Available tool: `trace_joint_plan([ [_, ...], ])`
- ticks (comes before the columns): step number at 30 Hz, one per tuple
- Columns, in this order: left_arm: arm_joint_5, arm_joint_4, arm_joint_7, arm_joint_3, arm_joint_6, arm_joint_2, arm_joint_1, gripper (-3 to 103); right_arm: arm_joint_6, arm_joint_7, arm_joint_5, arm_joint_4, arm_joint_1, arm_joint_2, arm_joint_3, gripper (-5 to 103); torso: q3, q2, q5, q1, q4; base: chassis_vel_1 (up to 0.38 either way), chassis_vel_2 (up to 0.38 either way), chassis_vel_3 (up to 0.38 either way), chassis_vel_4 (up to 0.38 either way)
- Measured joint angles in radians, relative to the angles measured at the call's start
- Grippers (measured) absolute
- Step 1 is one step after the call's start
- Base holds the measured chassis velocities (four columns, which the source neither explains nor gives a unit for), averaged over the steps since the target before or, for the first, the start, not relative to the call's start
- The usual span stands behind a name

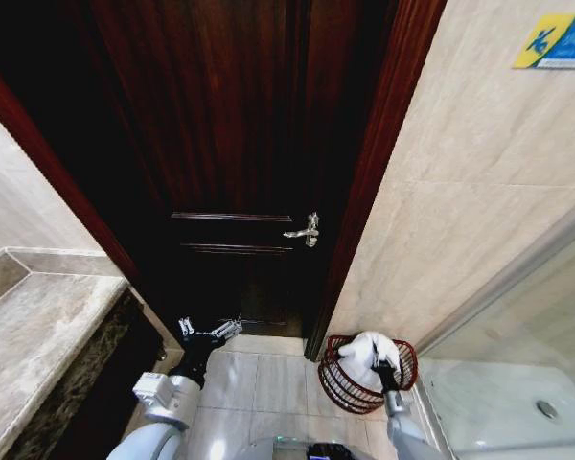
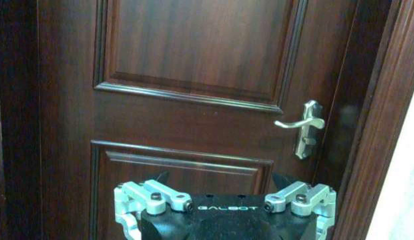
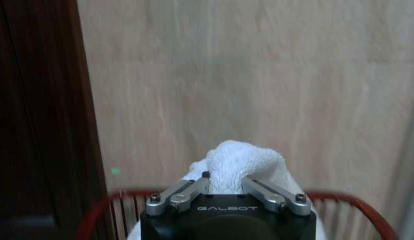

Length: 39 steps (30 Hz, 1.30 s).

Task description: Discard the used towel into the hamper.

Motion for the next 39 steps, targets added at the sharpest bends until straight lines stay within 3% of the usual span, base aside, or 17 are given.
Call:
trace_joint_plan([
  [2, 0.000, 0.000, 0.000, 0.000, 0.000, 0.000, 0.000, 100, -0.022, -0.001, -0.002, -0.026, 0.002, -0.011, 0.008, 5, 0.000, 0.000, -0.0018, 0.000, -0.0001, 0.000, 0.000, 0.000, 0.000],
  [5, 0.000, 0.000, 0.000, 0.000, 0.000, 0.000, 0.000, 100, -0.068, 0.002, -0.002, -0.052, 0.029, -0.009, 0.008, 5, 0.000, 0.000, -0.0002, 0.001, 0.0001, 0.000, 0.000, 0.000, 0.000],
  [13, 0.000, 0.000, 0.000, 0.000, 0.000, 0.000, 0.000, 100, -0.202, 0.010, -0.035, -0.063, 0.069, 0.004, -0.005, 5, 0.000, 0.000, -0.0009, 0.001, 0.0004, 0.000, 0.000, 0.000, 0.000],
  [20, 0.000, 0.000, 0.000, 0.000, 0.000, 0.000, 0.000, 100, -0.387, -0.024, -0.074, -0.065, 0.072, -0.004, -0.002, 5, 0.000, 0.000, -0.0007, 0.001, 0.0002, 0.000, 0.000, 0.000, 0.000],
  [31, 0.000, 0.000, 0.000, 0.000, 0.000, 0.000, 0.000, 100, -0.463, -0.047, -0.099, -0.057, 0.066, -0.019, 0.007, 5, 0.000, 0.000, -0.0007, 0.001, 0.0002, -0.035, 0.037, 0.037, -0.040],
  [39, 0.000, 0.000, 0.000, 0.000, 0.000, 0.000, 0.000, 100, -0.605, -0.072, -0.121, -0.065, 0.086, -0.059, 0.011, 5, 0.000, 0.000, -0.0009, 0.001, 0.0002, -0.032, 0.040, 0.026, -0.035],
])
